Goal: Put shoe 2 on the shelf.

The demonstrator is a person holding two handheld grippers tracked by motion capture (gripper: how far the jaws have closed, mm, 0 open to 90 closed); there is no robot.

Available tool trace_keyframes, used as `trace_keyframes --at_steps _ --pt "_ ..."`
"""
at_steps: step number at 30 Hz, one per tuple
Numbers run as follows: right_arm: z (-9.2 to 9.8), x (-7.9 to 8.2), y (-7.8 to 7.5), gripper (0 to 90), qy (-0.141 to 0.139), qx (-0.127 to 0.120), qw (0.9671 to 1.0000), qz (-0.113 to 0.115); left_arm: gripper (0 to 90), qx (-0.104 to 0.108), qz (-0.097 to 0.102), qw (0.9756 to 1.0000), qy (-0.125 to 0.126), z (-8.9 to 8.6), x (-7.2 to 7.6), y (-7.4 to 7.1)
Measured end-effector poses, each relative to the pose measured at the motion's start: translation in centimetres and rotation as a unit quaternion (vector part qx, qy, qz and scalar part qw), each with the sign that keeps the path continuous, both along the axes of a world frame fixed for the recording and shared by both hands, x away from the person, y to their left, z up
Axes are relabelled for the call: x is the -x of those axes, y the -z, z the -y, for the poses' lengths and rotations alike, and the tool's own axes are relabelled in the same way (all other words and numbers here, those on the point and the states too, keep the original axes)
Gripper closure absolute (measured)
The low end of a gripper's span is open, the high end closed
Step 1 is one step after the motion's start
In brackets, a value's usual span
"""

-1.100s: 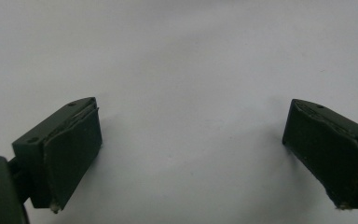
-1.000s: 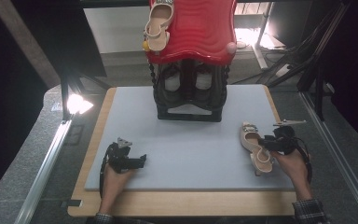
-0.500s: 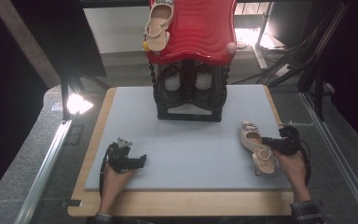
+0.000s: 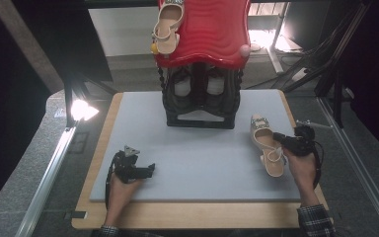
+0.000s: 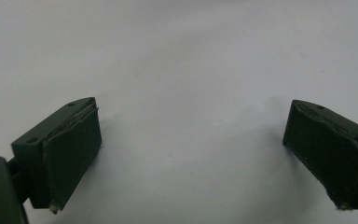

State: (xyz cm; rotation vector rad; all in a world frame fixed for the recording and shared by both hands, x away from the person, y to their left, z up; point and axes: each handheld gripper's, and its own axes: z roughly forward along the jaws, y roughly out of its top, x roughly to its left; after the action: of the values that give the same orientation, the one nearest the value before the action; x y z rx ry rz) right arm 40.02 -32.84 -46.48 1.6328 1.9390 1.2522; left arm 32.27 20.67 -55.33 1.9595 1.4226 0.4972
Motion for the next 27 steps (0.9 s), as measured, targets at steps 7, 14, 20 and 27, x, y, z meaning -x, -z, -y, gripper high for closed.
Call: trace_keyframes --at_steps 7,14,20,27 --pt "-0.9 -0.9 -0.9 87.4 0.018 -0.034 0.9989 0.028 4.1 0.002 0.000 1.0000 0.000 0.0 0.0 0.0" --pt "-1.4 -1.5 -2.7 87.4 0.029 -0.065 0.9956 0.062 4.2 -0.001 0.000 1.0000 0.000 0.0 0.0 0.0" --pt "-1.9 -2.3 -3.9 87.3 0.038 -0.076 0.9921 0.093 4.3 -0.003 0.000 1.0000 0.001 0.0 0.0 0.0" --pt "-2.4 -3.3 -5.4 87.3 0.041 -0.091 0.9884 0.114 4.4 -0.003 0.001 1.0000 0.001 0.0 0.0 0.0"
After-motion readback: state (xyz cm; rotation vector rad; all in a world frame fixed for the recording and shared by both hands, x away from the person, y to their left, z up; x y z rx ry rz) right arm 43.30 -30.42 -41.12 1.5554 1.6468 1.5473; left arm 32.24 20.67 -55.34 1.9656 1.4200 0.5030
